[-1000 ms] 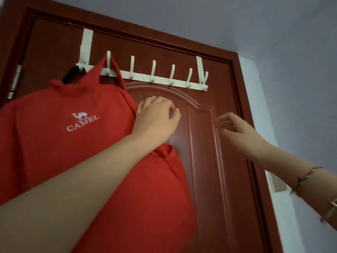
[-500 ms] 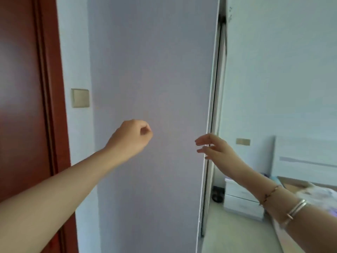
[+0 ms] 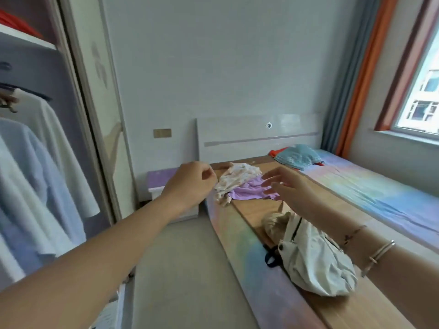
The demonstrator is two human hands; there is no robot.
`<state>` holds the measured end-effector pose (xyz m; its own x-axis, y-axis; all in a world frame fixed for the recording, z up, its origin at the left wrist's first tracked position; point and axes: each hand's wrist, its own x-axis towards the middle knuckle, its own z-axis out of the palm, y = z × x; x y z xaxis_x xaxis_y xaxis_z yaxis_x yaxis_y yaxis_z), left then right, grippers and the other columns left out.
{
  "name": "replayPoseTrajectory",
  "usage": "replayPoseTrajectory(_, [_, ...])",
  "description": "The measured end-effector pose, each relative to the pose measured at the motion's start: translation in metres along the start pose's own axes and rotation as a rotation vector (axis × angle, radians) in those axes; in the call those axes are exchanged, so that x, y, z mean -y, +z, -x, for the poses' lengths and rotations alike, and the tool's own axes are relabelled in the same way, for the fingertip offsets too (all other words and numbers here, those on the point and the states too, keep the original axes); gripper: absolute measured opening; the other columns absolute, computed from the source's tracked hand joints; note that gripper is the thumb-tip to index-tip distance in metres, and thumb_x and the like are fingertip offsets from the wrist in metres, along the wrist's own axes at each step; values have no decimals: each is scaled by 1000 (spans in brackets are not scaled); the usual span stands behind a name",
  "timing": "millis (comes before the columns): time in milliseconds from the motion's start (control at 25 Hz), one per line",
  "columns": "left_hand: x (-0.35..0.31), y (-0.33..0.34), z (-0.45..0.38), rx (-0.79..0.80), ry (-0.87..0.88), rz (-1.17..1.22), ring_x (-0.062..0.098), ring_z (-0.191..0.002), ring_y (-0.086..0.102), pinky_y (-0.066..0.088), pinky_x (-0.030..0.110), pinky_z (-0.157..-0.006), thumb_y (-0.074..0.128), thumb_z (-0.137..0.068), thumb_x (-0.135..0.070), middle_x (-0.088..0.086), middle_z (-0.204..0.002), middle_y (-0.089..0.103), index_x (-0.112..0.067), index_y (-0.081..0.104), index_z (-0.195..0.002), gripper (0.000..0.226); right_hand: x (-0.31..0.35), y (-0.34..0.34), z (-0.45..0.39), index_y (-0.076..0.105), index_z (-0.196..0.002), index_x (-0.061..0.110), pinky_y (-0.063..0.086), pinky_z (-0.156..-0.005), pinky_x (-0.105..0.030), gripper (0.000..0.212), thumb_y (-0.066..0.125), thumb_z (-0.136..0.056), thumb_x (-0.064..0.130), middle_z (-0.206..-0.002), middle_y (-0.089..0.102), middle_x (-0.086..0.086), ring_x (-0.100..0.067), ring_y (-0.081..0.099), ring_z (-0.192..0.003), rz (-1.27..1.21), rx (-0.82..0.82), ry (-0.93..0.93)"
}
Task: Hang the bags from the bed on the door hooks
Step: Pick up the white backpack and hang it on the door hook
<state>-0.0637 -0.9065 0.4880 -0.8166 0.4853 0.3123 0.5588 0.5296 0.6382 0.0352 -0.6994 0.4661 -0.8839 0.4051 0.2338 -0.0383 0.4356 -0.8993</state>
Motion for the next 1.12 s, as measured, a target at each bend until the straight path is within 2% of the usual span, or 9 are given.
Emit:
replayPoseTrajectory(120, [6,70,-78,135,31,-19,35,-88,67,54,46,-80,50,-85,-21,16,-87,73,-6,69,-80,25,-53,-47,-38,54,-95,9,41,-72,-36,24,39,-89,-9,-94,60,-13,-27,59,-81,46,-79,118])
replayPoseTrajectory(240, [13,132,-133,223,5,-26,33,-90,67,54,45,-82,53,-84,-21,15,-90,74,-7,71,-80,23,-109,-87,-59,54,-96,4,40,-62,-30,23,38,-88,-11,-89,57,-15,-22,57,-69,20,-187,240])
replayPoseTrajectory(440, [-1,269,-206,454,13,-29,31,-84,70,55,47,-83,52,-83,-20,14,-83,75,-5,71,-78,24,-237,-159,-83,59,-86,10,45,-53,-16,20,45,-85,-4,-86,64,-10,-13,61,-66,78,-280,477])
replayPoseTrajectory(600, [-8,385,-247,559,-17,-47,24,-79,70,56,42,-80,52,-79,-22,6,-79,76,-13,71,-71,22,-337,-212,-129,59,-75,23,41,-55,-26,28,47,-83,0,-84,66,-8,-20,64,-72,79,-278,584])
replayPoseTrajectory(800, [-18,528,-322,660,-200,-62,23,-79,70,57,39,-78,52,-82,-20,-1,-77,75,-18,70,-70,22,-460,-277,-201,61,-84,21,50,-65,-32,20,47,-85,8,-85,70,0,-20,68,-85,65,-181,718])
replayPoseTrajectory(880, [-20,577,-350,683,-225,-70,27,-87,69,56,44,-84,52,-83,-24,4,-93,74,-19,69,-79,19,-503,-297,-226,63,-92,15,52,-67,-32,21,44,-87,8,-89,71,-2,-19,69,-87,66,-142,777])
replayPoseTrajectory(960, [-15,616,-368,692,-205,-122,25,-97,64,53,40,-87,52,-84,-31,2,-107,69,-21,66,-97,22,-537,-309,-250,63,-97,13,51,-66,-28,22,43,-88,10,-92,71,-3,-17,68,-88,87,-132,803])
replayPoseTrajectory(1040, [-5,658,-380,747,-225,-148,21,-101,59,48,33,-82,52,-86,-35,2,-117,62,-18,56,-119,36,-578,-314,-273,62,-95,17,53,-70,-29,20,44,-88,12,-92,70,-2,-16,67,-89,101,-127,829])
replayPoseTrajectory(1120, [7,696,-388,792,-258,-179,24,-115,53,44,33,-87,53,-87,-41,5,-133,53,-15,43,-134,54,-619,-313,-289,60,-94,22,55,-79,-35,17,45,-88,16,-99,68,-2,-16,66,-90,113,-83,859])
